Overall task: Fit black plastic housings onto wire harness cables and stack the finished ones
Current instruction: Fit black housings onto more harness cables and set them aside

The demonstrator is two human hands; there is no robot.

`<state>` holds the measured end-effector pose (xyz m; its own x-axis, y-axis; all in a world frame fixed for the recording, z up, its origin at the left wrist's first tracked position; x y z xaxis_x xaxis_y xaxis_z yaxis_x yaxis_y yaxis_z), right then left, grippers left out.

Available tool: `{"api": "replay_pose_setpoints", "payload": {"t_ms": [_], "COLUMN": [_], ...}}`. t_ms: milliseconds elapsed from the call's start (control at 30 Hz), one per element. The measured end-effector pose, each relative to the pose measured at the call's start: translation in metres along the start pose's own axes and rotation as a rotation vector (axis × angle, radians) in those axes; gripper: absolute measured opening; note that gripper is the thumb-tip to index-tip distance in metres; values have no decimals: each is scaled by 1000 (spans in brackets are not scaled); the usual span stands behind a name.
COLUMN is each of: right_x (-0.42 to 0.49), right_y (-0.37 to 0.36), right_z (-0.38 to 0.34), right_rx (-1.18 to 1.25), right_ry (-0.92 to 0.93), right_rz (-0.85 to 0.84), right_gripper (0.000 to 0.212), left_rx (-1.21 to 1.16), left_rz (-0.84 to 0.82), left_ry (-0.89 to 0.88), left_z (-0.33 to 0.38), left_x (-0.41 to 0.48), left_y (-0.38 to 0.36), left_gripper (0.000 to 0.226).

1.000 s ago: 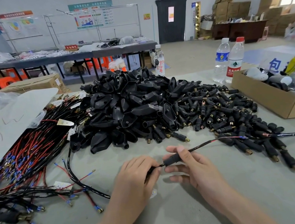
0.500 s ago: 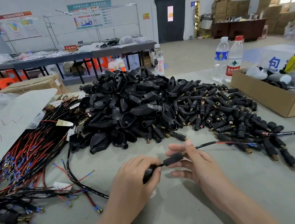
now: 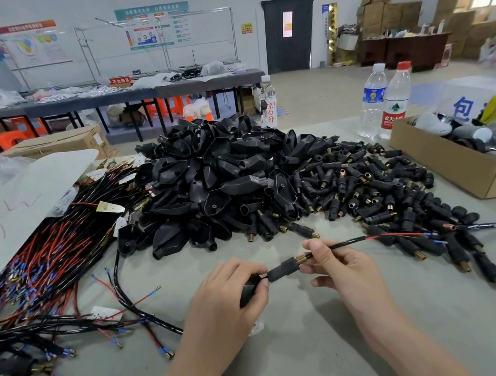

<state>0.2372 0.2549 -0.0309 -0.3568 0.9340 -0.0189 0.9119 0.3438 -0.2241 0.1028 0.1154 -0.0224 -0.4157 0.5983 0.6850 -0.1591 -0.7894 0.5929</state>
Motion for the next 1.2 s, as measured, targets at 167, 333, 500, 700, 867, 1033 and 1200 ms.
{"api": "replay_pose_setpoints", "payload": {"t_ms": [167, 333, 500, 700, 867, 1033, 1200], "right_x": [2, 4, 6, 7, 0, -3, -6], "right_y": [2, 6, 10, 7, -5, -6, -6], "right_z": [-1, 1, 3, 5, 13, 11, 4], "right_rx": [-44, -44, -3, 126, 192, 216, 249], "right_ry": [2, -12, -39, -97, -196, -205, -164], "right_rz": [23, 51, 99, 32, -171, -230, -279], "right_gripper": [20, 26, 27, 37, 33, 38, 36], "left_rx": [-29, -14, -15, -23, -8, -78, -226], "left_rz": [-78, -168, -210, -130, -15, -12, -58], "left_ry": [96, 115, 168, 94, 30, 70, 183], "left_z": [-9, -15, -18, -10, -3, -8, -11], "left_x": [-3, -6, -7, -6, -3, -3, -4], "left_y": [-3, -5, -6, -4, -1, -2, -6], "left_gripper": [22, 26, 41, 41, 42, 46, 37]}}
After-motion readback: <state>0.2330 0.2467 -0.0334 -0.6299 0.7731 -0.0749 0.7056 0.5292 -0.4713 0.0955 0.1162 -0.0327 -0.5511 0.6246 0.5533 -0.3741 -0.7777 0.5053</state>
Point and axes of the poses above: each hand's wrist, its own x-axis towards the middle knuckle, its own y-axis out of the back of the hand, z = x × y, the point moved 3 cm from there along x, towards the middle knuckle, and after that the axes turned 11 degrees about z, right-handed, at the moved point
